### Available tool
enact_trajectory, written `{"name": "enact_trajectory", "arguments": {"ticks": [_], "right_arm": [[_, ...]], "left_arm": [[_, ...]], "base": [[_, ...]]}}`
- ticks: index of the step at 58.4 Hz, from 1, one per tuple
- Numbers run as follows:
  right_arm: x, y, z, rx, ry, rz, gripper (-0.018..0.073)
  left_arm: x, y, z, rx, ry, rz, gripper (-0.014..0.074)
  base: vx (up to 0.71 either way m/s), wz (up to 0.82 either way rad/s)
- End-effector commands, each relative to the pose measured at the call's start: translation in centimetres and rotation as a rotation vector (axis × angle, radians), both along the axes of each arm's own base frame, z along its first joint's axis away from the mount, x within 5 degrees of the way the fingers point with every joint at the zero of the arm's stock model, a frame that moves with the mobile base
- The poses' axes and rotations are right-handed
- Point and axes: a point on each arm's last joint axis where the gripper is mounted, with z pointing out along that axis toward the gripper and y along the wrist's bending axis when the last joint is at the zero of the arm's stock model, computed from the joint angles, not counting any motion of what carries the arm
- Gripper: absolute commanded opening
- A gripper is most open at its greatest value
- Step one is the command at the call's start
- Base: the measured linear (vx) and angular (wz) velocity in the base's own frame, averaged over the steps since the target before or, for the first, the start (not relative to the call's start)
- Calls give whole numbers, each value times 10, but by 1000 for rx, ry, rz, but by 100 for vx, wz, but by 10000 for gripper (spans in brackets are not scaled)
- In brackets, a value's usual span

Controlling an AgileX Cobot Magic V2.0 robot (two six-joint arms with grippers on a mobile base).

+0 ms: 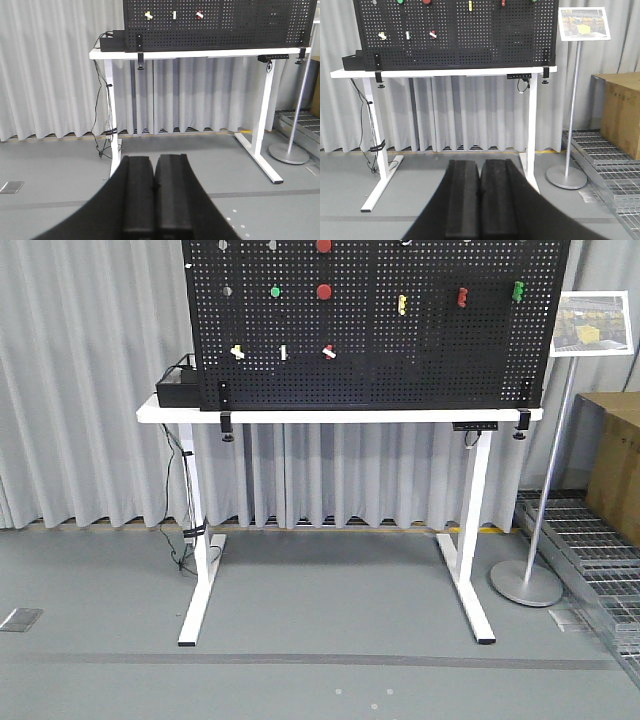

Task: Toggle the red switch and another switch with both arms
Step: 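Drive the base forward up to the black pegboard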

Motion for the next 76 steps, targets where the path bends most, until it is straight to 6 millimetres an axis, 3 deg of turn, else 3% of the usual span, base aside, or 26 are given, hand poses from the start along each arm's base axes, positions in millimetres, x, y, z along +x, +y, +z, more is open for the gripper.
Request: {"name": "enact_trajectory", "arguments": {"ticks": [1, 50, 76], "right_arm": [[-1, 0, 6, -17, -87, 0, -6], [-1, 0, 6, -18, -87, 0, -6], [-1, 0, 6, -18, -87, 0, -6]], "left_arm": [[0, 0, 2, -17, -75, 4, 3], [0, 0, 2, -17, -75, 4, 3], [0, 0, 2, -17, -75, 4, 3]], "base": [[0, 0], [1, 0], [22, 4]]}}
